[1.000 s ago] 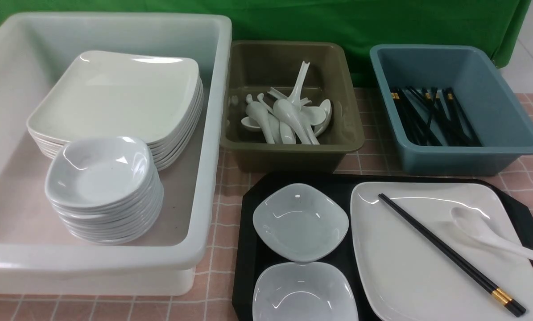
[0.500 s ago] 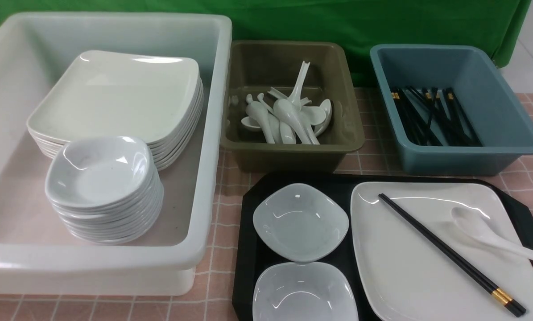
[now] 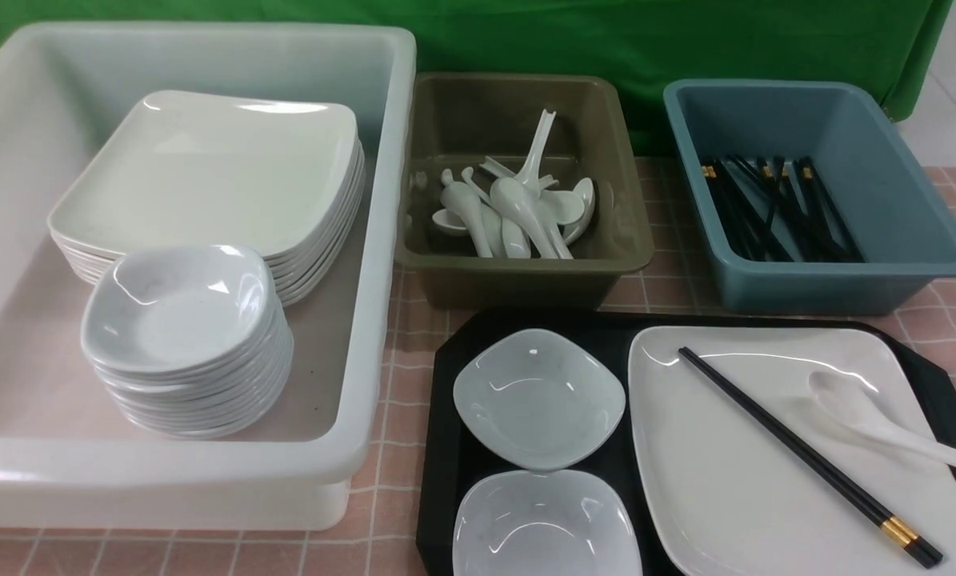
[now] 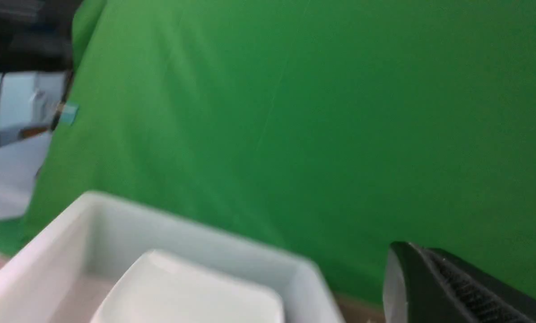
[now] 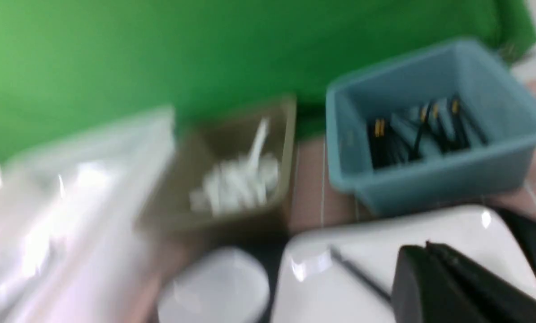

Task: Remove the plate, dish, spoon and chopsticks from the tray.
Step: Use the right arm to grab a pair of chopsticks from the plate

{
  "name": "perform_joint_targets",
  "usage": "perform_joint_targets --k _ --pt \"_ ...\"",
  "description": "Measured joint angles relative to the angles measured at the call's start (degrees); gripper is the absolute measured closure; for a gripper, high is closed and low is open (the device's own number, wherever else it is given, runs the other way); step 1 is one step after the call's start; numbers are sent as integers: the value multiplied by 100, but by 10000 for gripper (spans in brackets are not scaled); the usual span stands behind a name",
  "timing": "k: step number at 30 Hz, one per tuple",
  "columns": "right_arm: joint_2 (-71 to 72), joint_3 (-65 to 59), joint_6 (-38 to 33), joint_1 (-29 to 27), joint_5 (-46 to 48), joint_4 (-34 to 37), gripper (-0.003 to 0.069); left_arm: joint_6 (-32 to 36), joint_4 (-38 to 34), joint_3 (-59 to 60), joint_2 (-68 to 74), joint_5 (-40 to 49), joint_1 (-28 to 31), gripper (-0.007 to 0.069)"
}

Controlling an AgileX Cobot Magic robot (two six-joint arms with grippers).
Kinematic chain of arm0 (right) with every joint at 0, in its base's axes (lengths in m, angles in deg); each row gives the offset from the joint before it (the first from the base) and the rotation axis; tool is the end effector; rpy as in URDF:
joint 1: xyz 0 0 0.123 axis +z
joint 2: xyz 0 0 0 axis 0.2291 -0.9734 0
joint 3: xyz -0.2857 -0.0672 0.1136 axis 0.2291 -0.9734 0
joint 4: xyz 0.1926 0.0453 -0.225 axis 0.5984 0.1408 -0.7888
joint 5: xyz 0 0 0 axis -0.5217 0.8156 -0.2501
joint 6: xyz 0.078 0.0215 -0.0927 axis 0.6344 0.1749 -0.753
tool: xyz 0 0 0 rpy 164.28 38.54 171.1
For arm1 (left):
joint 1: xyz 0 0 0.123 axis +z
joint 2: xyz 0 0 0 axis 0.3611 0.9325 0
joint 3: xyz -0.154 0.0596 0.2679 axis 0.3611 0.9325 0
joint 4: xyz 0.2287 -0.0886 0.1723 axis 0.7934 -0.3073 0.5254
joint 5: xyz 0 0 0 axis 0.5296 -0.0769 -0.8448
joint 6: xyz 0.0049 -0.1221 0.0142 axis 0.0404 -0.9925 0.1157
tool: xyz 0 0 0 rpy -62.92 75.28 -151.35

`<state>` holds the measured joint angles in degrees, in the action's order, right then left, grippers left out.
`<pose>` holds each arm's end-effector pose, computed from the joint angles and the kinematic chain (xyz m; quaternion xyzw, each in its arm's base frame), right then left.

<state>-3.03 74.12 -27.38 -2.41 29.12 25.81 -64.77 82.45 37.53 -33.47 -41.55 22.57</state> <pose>0.1098 0.0228 0.3520 0.0250 0.7461 0.1557 0.6469 0.0942 0.0016 0.4155 -0.1282 0.6787 -0.1204 0.7130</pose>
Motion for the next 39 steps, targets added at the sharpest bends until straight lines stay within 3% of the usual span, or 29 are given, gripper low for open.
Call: perform_joint_targets --k 1,2,3,4,5,7,8,11,14,17,18,19,22,23,26,32,39 --pt "-469 470 -222 175 690 -16 629 390 -153 -448 392 795 0 603" --pt "-548 544 -261 204 808 -16 629 548 -213 -518 550 926 0 603" --pt "-1256 1144 -593 432 1834 -30 629 1284 -571 -1115 1340 2200 0 603" --pt "-1336 1203 -625 454 1941 -31 629 1284 -571 -1115 1419 2200 0 603" --pt "-1935 1605 -896 601 2672 -48 629 1832 -887 -1464 1958 3089 0 603" --pt "-2606 1913 -1214 731 3160 -145 629 2488 -1280 -1628 2646 3523 0 603" --pt "-2606 1913 -1242 738 3159 -145 629 2488 -1374 -1643 2708 3545 0 603" --pt "-3743 2045 -1425 659 3346 -705 629 3868 -2370 -1685 3742 3632 -11 603" --pt "-4531 2052 -1655 479 3305 -790 629 4457 -3052 -1685 4225 3594 -253 608" --pt "-5302 2065 -2027 370 3060 -769 629 4637 -3294 -1690 4595 3338 -1040 628" --pt "-5347 2071 -2047 373 3037 -769 629 4637 -3294 -1690 4596 3317 -1040 629" --pt "-5682 2076 -2159 368 2820 -767 617 4485 -3219 -1695 4780 3108 -1683 632" --pt "-6197 2082 -2318 368 2355 -755 537 4068 -2853 -1849 5155 2806 -2769 636" --pt "-6227 2082 -2330 368 2324 -755 529 4045 -2853 -1867 5183 2793 -2835 636" --pt "-6739 2097 -2505 368 1799 -749 396 3855 -2502 -2283 5746 2723 -3747 636" --pt "-7460 2299 -2538 368 1363 -784 341 3910 -2428 -2979 6539 2501 -4299 636" --pt "-7997 2599 -2519 146 1284 -814 338 4072 -2474 -3297 6913 2201 -4338 631"
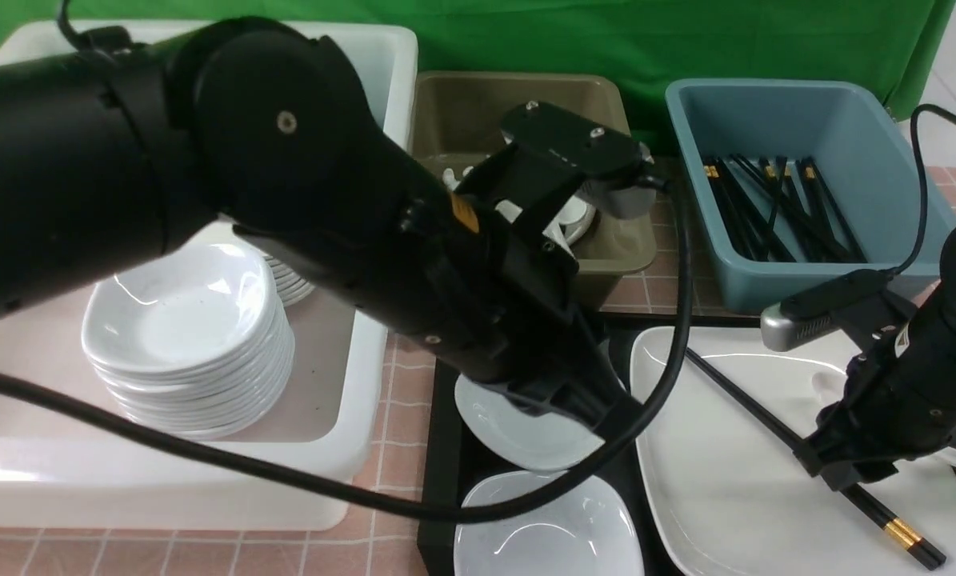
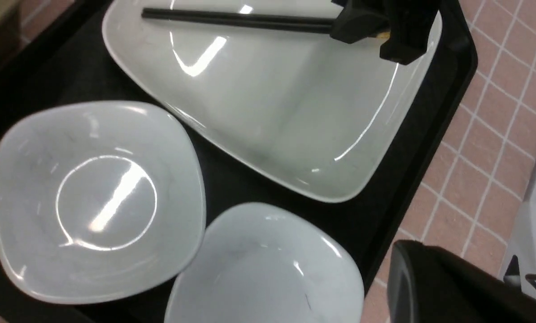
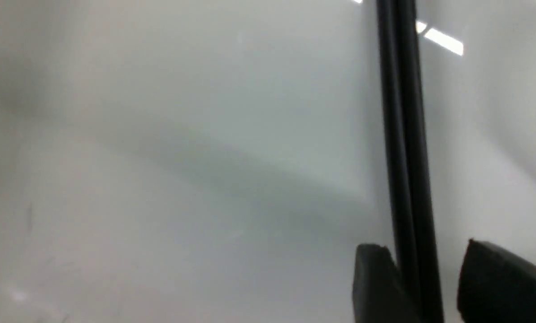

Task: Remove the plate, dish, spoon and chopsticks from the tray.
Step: Use the right arm to grab a pair of chopsticks from the plate, then use the right arm to put the chopsticks into the small storage box on the right

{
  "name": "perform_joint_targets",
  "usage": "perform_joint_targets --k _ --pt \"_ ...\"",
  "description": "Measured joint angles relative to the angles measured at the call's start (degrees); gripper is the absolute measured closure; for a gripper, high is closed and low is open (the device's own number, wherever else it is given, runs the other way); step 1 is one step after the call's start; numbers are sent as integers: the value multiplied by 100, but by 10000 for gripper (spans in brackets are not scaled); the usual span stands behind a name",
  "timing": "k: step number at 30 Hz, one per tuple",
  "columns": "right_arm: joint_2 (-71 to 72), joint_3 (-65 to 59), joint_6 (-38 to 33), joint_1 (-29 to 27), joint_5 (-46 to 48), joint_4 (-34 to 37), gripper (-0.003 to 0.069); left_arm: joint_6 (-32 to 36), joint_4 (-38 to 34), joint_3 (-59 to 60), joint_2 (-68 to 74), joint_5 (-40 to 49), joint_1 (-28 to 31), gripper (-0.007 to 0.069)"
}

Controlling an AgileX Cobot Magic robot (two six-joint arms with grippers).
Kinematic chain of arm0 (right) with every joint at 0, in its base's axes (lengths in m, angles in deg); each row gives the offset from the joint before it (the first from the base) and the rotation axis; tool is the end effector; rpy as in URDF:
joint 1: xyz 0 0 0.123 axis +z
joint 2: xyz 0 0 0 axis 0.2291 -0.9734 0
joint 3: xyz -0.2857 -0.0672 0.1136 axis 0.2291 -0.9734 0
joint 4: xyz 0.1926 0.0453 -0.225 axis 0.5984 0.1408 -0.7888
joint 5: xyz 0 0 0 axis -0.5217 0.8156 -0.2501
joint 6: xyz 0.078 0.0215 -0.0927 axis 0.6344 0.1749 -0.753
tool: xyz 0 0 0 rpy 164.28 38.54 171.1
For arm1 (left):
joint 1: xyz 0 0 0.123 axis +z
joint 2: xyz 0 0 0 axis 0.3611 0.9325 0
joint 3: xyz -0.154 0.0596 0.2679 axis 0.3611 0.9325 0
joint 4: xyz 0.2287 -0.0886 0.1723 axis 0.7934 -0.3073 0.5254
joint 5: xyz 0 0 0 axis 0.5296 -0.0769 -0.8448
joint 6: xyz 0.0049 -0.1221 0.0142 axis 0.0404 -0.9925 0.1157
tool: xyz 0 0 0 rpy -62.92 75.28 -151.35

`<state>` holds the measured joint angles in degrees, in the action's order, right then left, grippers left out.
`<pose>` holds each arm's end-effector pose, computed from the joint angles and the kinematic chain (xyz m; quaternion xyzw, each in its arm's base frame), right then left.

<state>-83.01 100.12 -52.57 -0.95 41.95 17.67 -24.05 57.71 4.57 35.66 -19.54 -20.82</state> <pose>0.3610 0.0701 0.1538 -0.2403 0.9591 -0.0392 0.1444 0.2650 -0.2906 0.3172 0.4056 0.8443 -0.2474 0.2480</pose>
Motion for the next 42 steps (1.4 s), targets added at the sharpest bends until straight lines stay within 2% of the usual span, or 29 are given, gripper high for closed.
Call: perform_joint_targets --k 4,15,18,20,21,29,32,36,38,42 --pt "-198 12 6 -173 -5 5 338 24 13 -5 7 -227 0 628" --pt "-555 39 -2 -179 -90 63 338 111 71 -5 7 -343 0 628" --pt "-567 53 9 -179 -76 82 371 118 81 -5 7 -356 0 628" --pt "-567 66 -26 -179 -27 114 477 122 83 -5 7 -355 0 628" --pt "-567 67 -34 -179 -27 154 490 122 83 -5 7 -355 0 628" --pt "-389 61 -590 -98 615 720 487 122 88 -10 7 -601 0 628" --pt "106 61 -908 158 938 1046 487 179 95 -10 7 -1133 0 628" --pt "976 105 -920 398 1388 1179 487 261 99 -27 7 -1799 0 627" --pt "1130 150 -883 397 1466 1178 487 261 99 -27 7 -2003 0 627" --pt "1707 788 -831 201 1269 1177 487 283 138 -34 7 -3087 0 627"
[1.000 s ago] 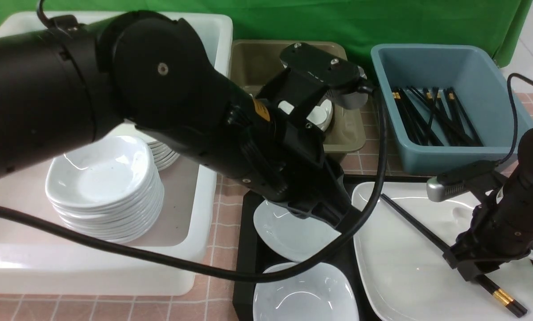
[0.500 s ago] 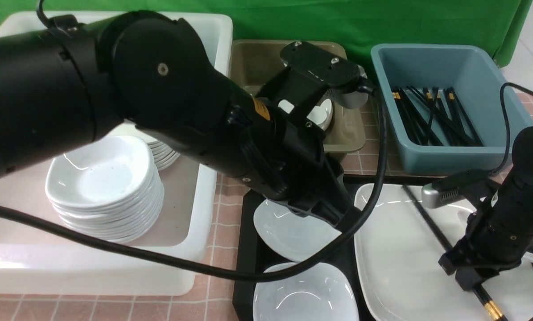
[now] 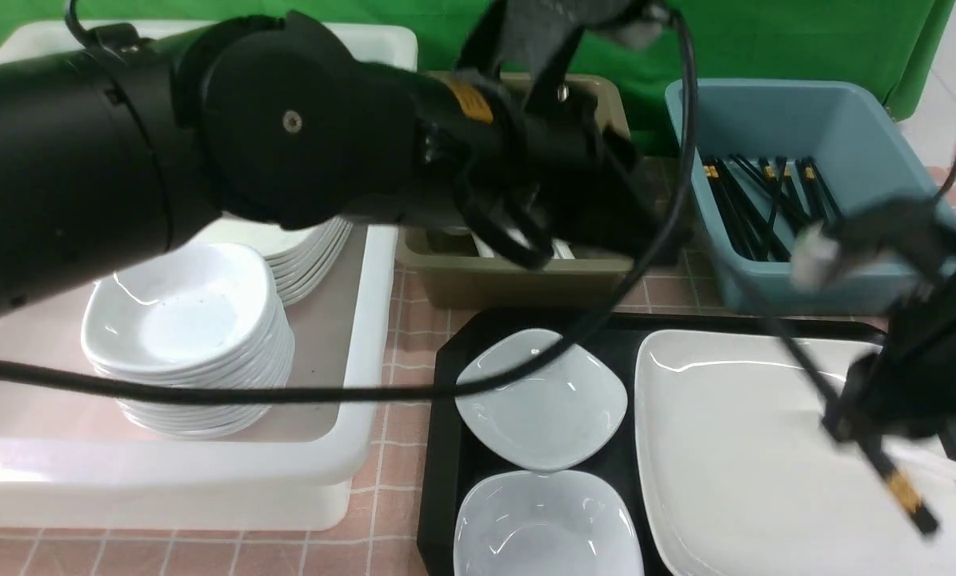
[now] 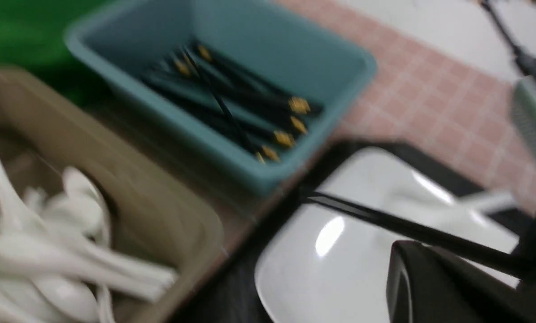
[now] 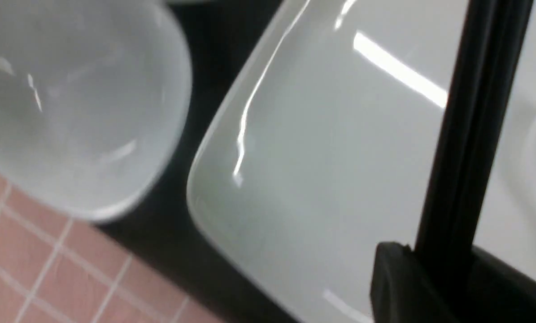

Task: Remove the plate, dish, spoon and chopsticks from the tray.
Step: Use the right arm to put the chopsticks into the small storage box on the right

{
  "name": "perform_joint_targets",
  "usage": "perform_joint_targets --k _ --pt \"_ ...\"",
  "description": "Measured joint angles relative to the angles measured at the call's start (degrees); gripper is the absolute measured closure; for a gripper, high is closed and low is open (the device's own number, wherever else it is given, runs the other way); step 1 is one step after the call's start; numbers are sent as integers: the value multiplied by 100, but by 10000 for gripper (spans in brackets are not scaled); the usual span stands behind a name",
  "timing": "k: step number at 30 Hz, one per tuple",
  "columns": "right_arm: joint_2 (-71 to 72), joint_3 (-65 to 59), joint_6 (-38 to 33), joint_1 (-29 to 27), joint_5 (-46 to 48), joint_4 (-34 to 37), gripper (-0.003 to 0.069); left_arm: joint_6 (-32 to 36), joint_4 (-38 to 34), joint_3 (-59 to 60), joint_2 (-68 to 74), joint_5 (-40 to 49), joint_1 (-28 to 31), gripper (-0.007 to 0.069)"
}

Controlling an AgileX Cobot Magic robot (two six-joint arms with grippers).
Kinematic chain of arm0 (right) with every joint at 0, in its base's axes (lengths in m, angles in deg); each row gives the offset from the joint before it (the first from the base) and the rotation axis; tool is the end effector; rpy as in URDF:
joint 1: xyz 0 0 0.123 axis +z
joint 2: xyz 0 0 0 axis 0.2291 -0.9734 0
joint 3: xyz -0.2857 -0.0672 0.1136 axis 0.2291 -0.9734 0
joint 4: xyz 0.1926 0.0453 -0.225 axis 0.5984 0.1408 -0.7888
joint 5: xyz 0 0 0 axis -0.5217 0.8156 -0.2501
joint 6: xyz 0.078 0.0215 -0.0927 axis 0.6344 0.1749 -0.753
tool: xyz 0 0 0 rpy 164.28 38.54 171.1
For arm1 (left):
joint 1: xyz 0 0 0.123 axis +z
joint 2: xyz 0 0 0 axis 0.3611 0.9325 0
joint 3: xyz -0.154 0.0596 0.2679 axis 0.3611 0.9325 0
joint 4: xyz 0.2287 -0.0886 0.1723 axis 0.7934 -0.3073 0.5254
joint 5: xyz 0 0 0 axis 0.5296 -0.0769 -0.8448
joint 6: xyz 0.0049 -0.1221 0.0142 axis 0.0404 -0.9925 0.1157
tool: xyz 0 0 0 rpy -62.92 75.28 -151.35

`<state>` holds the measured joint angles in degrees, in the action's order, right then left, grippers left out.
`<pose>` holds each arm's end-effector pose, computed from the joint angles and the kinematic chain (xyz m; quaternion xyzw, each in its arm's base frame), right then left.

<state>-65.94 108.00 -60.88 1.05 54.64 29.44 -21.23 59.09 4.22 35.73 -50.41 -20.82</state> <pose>0.3283 0.0930 0.2954 -0.2645 0.9307 0.0312 0.2507 0.3128 -0.3004 0.3636 0.3321 0.7644 -0.2385 0.4985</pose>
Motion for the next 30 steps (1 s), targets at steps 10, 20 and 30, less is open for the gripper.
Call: perform_joint_targets --k 10,20,30 --pt "-1509 2425 -60 -1020 -952 -11 487 13 35 -128 252 -1125 0 627" --pt "-3691 3449 565 -1237 -2962 -6 487 -116 703 -567 761 -87 0 627" --pt "-4357 3455 769 -1237 -2705 -6 314 -719 1325 -586 741 684 0 627"
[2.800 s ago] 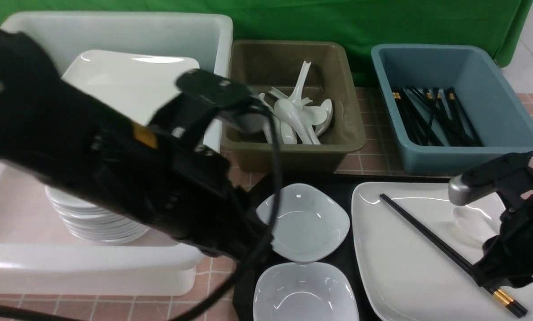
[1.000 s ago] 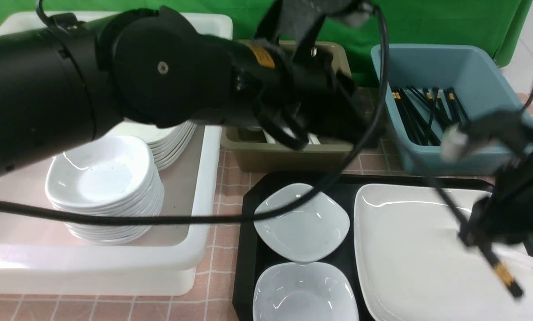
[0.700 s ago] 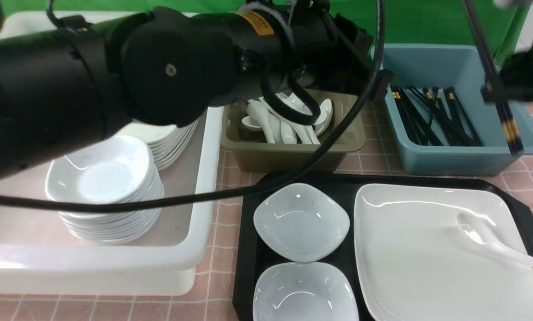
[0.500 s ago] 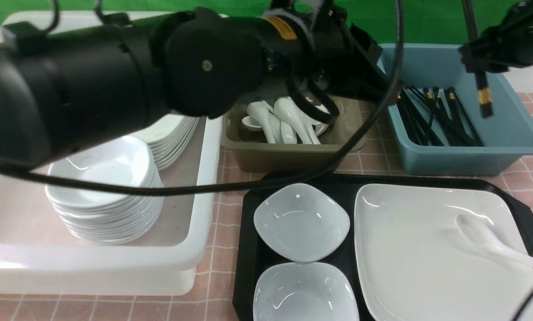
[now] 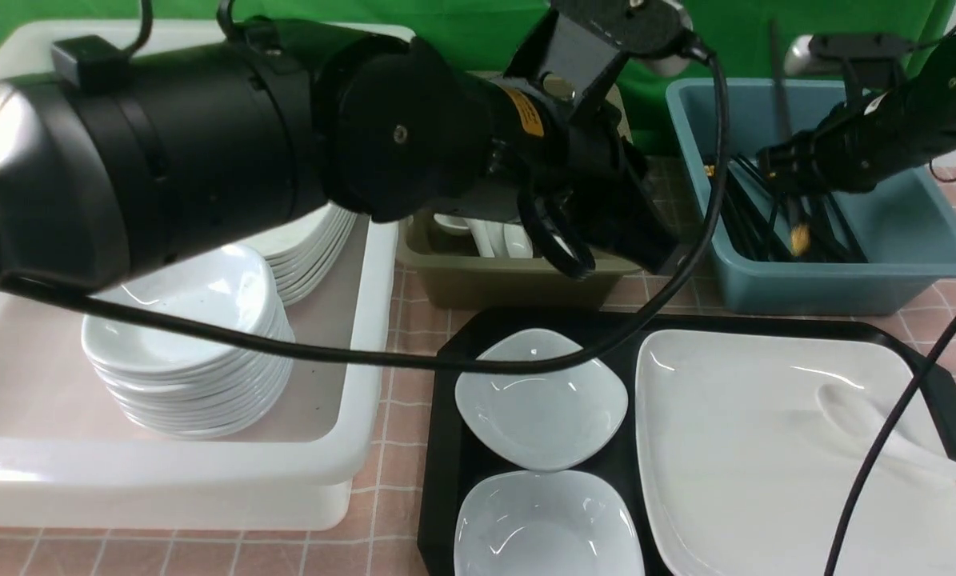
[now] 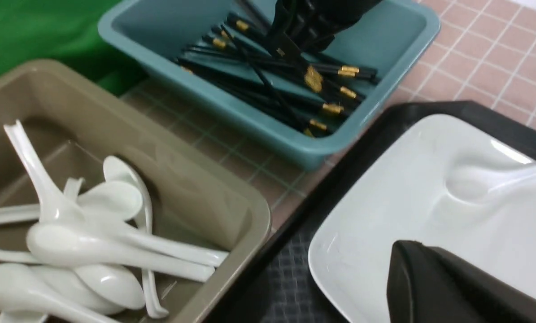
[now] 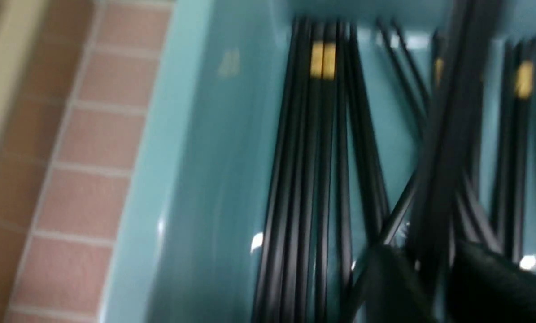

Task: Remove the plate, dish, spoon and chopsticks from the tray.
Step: Use the right arm to put the chopsticks into the small storage box on the right, then use the right arm to grab a soup spoon from the plate

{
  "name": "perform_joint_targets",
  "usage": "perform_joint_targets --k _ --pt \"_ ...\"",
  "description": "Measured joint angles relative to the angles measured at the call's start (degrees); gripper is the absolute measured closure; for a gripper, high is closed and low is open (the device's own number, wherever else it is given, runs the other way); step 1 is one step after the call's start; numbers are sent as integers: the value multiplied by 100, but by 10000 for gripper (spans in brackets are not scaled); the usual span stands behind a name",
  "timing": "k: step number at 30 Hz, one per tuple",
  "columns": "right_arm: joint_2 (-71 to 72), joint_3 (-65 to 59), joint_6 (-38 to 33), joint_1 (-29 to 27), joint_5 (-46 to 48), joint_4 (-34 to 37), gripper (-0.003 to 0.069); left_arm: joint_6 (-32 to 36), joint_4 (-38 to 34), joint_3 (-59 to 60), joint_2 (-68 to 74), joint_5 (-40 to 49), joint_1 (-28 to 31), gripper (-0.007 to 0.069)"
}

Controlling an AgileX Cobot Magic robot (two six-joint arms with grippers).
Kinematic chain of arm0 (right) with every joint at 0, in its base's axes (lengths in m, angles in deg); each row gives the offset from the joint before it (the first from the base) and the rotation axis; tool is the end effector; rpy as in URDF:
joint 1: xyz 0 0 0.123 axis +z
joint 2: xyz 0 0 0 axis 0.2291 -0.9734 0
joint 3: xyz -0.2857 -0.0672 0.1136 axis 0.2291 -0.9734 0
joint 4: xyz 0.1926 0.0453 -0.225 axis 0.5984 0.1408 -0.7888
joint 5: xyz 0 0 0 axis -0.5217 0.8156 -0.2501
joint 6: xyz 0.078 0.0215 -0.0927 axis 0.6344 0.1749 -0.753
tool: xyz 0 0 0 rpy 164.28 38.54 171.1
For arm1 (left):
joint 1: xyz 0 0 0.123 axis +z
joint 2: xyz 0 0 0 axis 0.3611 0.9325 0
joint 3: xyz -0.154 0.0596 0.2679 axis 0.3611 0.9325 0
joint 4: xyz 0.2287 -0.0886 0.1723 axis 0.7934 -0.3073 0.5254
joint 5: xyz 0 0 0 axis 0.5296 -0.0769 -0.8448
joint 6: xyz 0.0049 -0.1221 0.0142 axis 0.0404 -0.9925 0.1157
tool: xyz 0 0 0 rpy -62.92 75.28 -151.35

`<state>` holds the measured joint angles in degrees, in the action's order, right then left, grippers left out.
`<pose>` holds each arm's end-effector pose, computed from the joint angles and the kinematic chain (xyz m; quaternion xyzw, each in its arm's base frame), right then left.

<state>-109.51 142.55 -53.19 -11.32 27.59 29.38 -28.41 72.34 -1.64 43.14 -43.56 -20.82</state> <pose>0.5830 0.0243 0.1970 -0.0802 0.9135 -0.0007 0.3989 0.3388 -0.3172 0.3321 0.3773 0.7906 -0.1763 0.4489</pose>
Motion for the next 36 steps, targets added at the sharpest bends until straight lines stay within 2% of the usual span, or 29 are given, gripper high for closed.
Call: perform_joint_targets --k 1,3,6,7,8,9,11,12,13,16,19,25,26,27,28,32,36 --pt "50 0 0 0 152 0 270 -58 8 0 1 83 0 627" --pt "226 0 0 0 511 0 240 -140 18 0 -32 182 0 627" --pt "646 0 -21 -13 1155 -24 260 -200 23 0 -149 303 0 627" --pt "1069 10 -120 -36 1817 -25 324 -207 18 0 -289 453 0 627" --pt "1118 10 -140 -35 1896 -25 348 -207 12 0 -289 475 0 627" --pt "1578 3 -349 -51 2556 -54 459 -212 13 -4 -449 676 0 627" --pt "2026 -75 -501 -51 3057 -75 584 -212 -36 -6 -564 1000 0 627" --pt "2074 -92 -514 -51 3107 -81 584 -212 -38 -13 -588 1045 0 627" --pt "2392 -254 -614 -51 3419 -80 623 -212 -112 -12 -657 1392 0 627" --pt "2905 -823 -832 -51 3792 -80 620 -212 -310 -14 -706 2219 0 627" --pt "3190 -1518 -1068 -56 3781 -89 579 -158 -566 -8 -700 2621 0 627" --pt "3262 -3349 -1423 -50 2319 -253 176 609 -1596 209 -586 2701 0 627" --pt "3254 -3349 -1432 -45 2319 -253 165 609 -1622 219 -586 2701 0 627" --pt "3180 -3619 -1476 -45 2026 -447 95 755 -1777 308 -523 2701 0 627" --pt "3120 -3730 -1504 -45 1875 -573 62 815 -1828 349 -497 2713 0 627" --pt "2858 -3863 -1532 -45 1622 -895 36 1000 -1908 462 -427 2731 0 627" --pt "2508 -3881 -1565 -45 1438 -1012 69 1056 -1943 462 -421 2731 0 627"
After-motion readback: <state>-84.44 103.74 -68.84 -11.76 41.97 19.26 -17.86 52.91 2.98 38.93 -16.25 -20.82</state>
